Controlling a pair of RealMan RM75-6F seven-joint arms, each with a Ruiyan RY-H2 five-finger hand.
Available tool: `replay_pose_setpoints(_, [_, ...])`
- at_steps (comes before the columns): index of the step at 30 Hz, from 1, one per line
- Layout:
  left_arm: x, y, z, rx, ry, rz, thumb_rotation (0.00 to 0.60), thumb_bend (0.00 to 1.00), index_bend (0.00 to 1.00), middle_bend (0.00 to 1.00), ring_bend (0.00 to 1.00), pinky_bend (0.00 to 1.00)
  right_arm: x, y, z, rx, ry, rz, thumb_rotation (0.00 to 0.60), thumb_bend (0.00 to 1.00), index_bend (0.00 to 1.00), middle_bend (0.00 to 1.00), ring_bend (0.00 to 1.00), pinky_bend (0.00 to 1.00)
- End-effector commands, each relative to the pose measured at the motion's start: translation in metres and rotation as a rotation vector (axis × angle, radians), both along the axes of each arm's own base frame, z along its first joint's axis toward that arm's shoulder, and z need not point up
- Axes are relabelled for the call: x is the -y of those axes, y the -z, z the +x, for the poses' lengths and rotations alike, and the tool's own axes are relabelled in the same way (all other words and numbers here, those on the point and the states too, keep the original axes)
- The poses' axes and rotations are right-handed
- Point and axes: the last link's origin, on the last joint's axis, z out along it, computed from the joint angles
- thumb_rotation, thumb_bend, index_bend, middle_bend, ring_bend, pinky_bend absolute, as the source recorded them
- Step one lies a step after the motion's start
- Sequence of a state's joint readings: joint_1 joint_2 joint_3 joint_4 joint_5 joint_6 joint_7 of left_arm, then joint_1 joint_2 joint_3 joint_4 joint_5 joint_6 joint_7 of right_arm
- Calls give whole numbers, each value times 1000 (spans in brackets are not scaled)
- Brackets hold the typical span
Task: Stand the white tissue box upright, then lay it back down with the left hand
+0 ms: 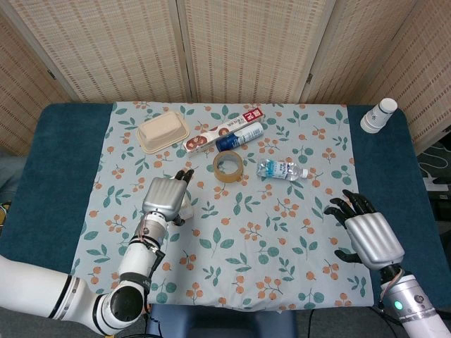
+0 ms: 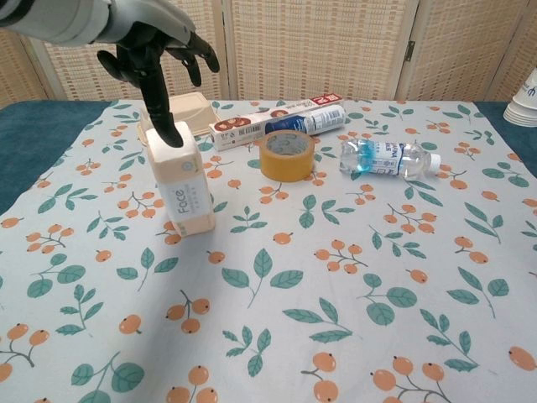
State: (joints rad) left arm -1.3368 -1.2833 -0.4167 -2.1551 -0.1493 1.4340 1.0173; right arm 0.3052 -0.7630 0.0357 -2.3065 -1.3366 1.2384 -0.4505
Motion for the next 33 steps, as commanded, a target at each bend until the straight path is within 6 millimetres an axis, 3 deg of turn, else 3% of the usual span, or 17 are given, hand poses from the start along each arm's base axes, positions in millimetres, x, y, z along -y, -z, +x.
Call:
replay_pose_setpoints(1, [-6,11,-6,21,-34,31,600,137,0,98,913,985,0,0,0,2,1,-1,600,74,296,153,0,109])
replay_pose_setpoints(15, [-17,30,-10,3,-83,77,600,138,0,120,919,993,-1,-3,0,14,4,7,600,74,296,154,0,109])
replay_pose_setpoints(33, [-29,35,-18,-8,-178,94,600,137,0,120,924,1000,0,-6,0,27,5,2,600,74,297,153,0,109])
